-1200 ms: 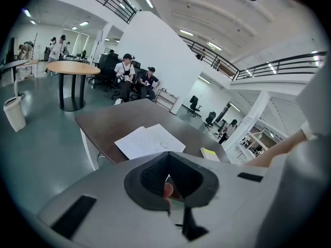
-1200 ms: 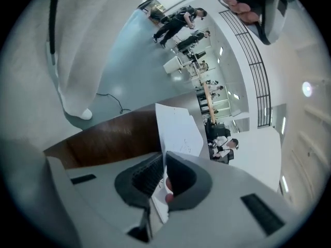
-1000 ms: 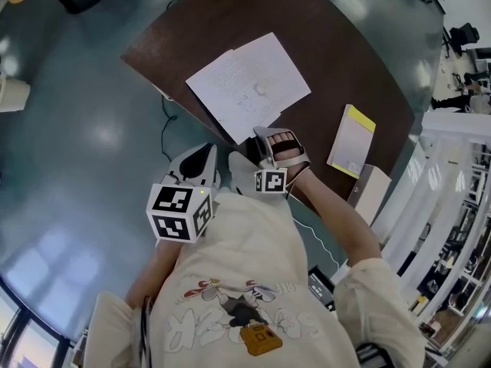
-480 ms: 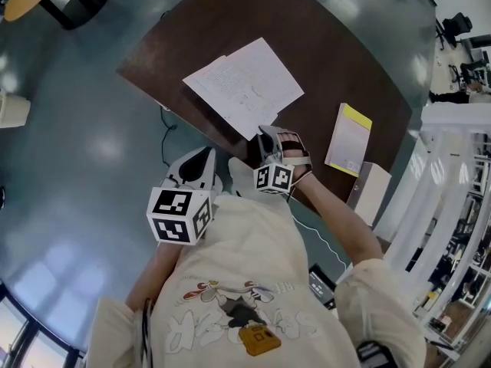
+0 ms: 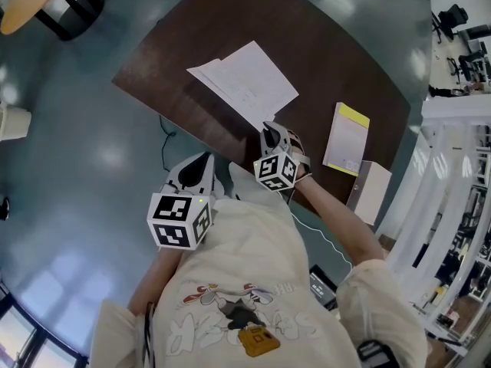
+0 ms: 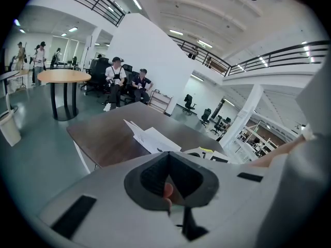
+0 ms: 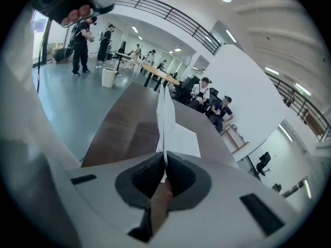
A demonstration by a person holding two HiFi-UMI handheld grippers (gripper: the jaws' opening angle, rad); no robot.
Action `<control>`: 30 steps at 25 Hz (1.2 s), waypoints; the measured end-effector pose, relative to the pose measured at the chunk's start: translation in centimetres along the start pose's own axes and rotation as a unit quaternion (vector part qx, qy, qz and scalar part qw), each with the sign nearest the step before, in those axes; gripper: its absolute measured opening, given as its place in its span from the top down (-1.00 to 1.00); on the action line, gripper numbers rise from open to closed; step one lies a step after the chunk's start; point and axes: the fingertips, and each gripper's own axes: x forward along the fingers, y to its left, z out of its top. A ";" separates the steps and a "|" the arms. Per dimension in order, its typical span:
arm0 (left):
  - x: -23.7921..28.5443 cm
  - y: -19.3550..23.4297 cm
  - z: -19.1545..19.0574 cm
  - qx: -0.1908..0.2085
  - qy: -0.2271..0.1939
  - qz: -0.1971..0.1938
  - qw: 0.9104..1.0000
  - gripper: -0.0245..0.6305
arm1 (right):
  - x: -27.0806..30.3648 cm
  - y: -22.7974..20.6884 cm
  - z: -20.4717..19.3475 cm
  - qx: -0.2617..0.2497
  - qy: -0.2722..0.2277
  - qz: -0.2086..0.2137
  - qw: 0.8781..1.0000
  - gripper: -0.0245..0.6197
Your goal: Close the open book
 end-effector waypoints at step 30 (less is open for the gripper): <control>2.5 -1.9 0.0 0.014 0.018 0.007 1.000 0.91 | 3.7 -7.4 -5.0 0.267 0.060 0.012 0.962 0.88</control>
